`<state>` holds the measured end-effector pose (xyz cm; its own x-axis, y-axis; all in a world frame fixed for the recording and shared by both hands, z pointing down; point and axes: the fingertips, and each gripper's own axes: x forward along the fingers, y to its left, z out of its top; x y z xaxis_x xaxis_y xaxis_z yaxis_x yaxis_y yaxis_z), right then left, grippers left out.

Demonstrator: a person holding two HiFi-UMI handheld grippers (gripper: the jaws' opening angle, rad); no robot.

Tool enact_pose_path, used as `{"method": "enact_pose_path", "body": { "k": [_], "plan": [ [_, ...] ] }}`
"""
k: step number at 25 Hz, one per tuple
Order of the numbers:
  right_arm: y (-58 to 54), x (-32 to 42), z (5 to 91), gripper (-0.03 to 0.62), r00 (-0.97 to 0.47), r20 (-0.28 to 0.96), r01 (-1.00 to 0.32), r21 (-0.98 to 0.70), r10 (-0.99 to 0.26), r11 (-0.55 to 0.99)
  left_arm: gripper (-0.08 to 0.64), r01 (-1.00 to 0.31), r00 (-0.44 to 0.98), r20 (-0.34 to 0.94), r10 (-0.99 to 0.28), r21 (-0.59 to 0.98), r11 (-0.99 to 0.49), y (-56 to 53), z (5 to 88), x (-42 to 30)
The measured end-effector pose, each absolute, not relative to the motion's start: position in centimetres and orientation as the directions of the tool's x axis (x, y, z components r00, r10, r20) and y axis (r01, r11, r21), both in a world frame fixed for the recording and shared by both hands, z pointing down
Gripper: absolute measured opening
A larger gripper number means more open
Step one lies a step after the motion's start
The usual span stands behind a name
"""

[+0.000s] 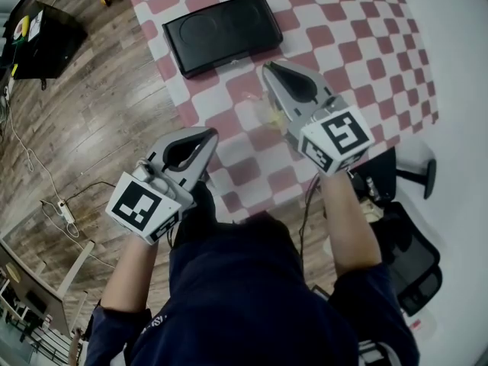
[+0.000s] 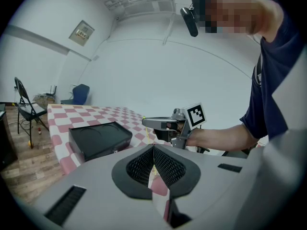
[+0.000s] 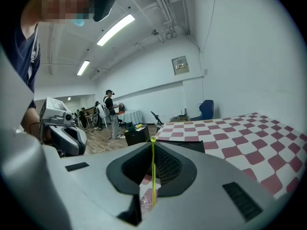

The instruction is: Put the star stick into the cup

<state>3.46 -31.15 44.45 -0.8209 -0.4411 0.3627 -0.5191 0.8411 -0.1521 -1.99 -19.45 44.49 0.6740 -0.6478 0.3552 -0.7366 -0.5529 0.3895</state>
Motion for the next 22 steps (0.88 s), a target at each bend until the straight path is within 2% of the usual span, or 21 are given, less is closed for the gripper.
{"method": "enact_pose_path", "body": {
  "k": [12, 22],
  "plan": [
    [-31.9, 3.3, 45.0, 0.023, -0.807, 0.370, -0.556, -0.214, -0.460, 0.803, 0.031, -0.745, 0.665, 0.370, -0.649, 0.384, -0.545, -18.9, 43.8, -3.5],
    [-29.3, 6.3, 40.2, 0.023, -0.779, 0.331, -0.610, -0.199, -0.533, 0.767, 0.031, -0.692, 0.721, 0.322, -0.613, 0.334, -0.639, -19.6, 40.2, -2.9]
  ]
}}
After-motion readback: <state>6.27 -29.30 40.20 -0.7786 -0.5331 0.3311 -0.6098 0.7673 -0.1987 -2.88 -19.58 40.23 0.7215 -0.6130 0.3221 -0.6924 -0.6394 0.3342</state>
